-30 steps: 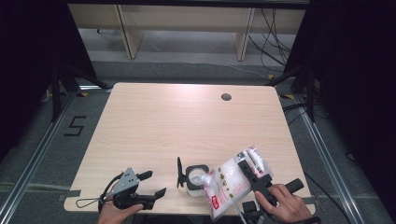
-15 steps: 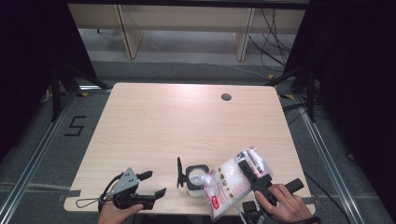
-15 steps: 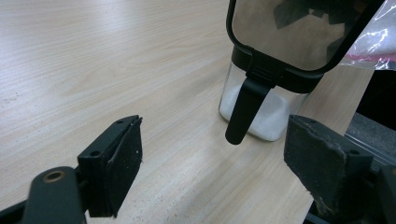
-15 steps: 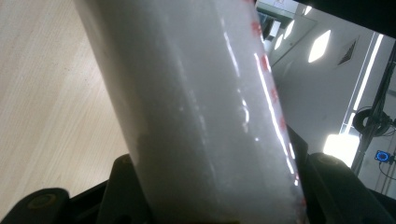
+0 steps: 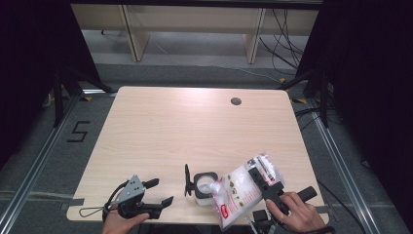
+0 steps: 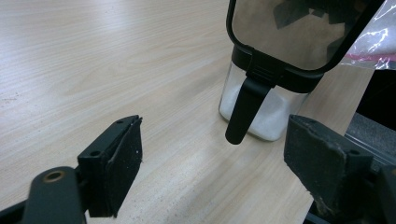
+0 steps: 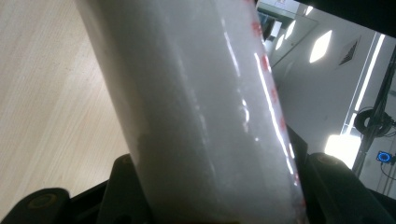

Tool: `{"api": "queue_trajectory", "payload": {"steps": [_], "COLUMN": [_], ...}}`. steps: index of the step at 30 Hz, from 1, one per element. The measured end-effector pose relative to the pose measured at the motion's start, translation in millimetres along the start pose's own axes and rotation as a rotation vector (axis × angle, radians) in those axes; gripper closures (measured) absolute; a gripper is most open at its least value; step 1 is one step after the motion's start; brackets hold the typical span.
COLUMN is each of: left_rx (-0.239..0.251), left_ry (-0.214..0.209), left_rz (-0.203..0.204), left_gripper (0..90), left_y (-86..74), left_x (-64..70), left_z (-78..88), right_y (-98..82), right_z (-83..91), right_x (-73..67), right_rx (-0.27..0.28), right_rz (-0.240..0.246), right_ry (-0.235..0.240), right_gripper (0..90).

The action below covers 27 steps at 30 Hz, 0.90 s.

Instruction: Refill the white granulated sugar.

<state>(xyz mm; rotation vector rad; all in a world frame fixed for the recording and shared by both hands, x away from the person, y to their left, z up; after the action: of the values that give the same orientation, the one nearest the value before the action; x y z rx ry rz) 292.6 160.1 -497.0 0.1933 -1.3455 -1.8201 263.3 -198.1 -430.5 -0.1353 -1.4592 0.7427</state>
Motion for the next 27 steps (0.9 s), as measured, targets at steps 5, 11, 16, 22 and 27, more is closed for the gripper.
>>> {"api": "queue_trajectory", "payload": {"steps": [5,11,16,22,27], "left_rx": [-0.001,0.0,-0.007,0.0,-0.002], "left_ry": [-0.002,-0.003,0.006,-0.003,-0.001], "left_rz": [-0.003,-0.003,-0.002,-0.002,-0.003], "left_gripper": [18.8,18.8,18.9,18.9,18.8], "left_y": [0.0,0.1,0.1,0.1,0.1], "left_x": [-0.1,-0.2,0.1,-0.1,-0.1], "left_z": [0.0,-0.1,0.7,0.0,0.1], "right_y": [-0.1,-0.1,-0.3,-0.3,-0.4], "right_z": [-0.2,-0.3,-0.3,-0.1,-0.2], "right_x": [0.2,0.6,0.5,0.6,0.6], "right_rx": [0.002,0.004,0.005,0.005,0.006], "right_rz": [0.004,0.005,0.004,0.001,0.001], "right_ry": [0.0,0.0,0.001,0.0,0.0], "right_gripper": [53.3,53.3,53.3,53.4,53.4]}}
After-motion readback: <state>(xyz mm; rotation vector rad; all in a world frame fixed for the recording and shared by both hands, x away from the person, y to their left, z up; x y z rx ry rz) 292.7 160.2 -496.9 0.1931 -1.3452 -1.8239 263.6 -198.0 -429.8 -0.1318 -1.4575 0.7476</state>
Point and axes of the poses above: each handheld gripper's, and its own axes: z roughly backward along the jaws, y roughly out of its top, x roughly to its right, the point moved 2 cm from there along -z, roughly forward along the jaws, and after that the axes turned 12 degrees about z, right-handed, at the moved point
